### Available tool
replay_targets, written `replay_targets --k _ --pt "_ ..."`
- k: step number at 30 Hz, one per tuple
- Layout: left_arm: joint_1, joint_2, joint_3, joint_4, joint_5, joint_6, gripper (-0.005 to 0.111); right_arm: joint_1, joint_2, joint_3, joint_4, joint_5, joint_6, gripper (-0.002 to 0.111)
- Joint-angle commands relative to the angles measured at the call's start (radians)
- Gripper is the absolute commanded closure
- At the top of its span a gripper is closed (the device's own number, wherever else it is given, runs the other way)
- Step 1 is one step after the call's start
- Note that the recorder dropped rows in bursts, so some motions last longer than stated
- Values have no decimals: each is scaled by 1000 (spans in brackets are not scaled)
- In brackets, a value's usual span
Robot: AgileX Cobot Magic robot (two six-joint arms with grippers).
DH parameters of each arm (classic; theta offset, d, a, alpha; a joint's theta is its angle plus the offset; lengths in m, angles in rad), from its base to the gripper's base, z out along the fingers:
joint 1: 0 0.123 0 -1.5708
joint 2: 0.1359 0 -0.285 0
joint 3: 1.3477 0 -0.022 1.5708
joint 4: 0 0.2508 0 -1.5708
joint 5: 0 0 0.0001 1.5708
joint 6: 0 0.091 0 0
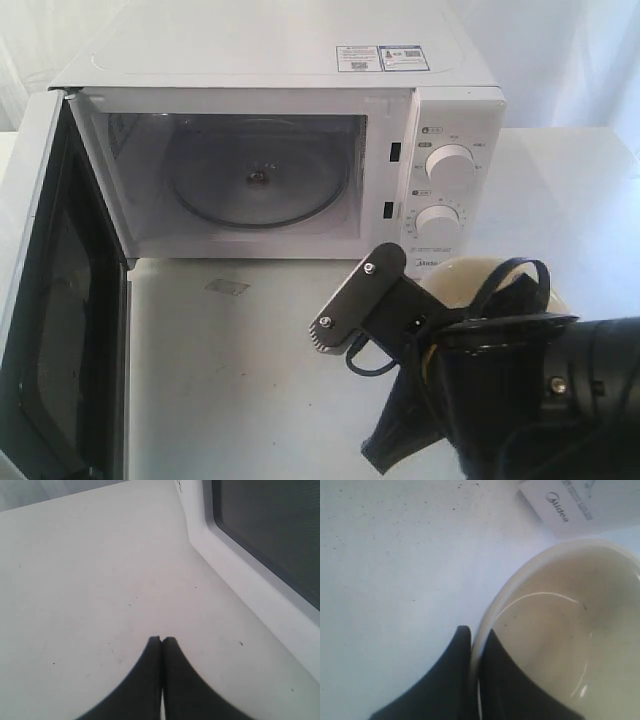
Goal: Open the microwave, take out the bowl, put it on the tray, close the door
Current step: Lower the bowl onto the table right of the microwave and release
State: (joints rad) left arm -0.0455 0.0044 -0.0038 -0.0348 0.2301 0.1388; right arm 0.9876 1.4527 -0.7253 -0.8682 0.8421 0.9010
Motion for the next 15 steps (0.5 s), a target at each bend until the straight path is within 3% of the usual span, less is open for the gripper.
replay_targets --k 1,8,15 --pt "-1 -4 4 -8 2 -5 107 -112 -28 62 20 -173 22 108" --pt "-1 -4 4 -8 2 -5 107 -296 -28 73 34 -376 20 108" --pt "-1 -4 4 -8 2 -5 107 -382 -28 73 59 -432 11 108"
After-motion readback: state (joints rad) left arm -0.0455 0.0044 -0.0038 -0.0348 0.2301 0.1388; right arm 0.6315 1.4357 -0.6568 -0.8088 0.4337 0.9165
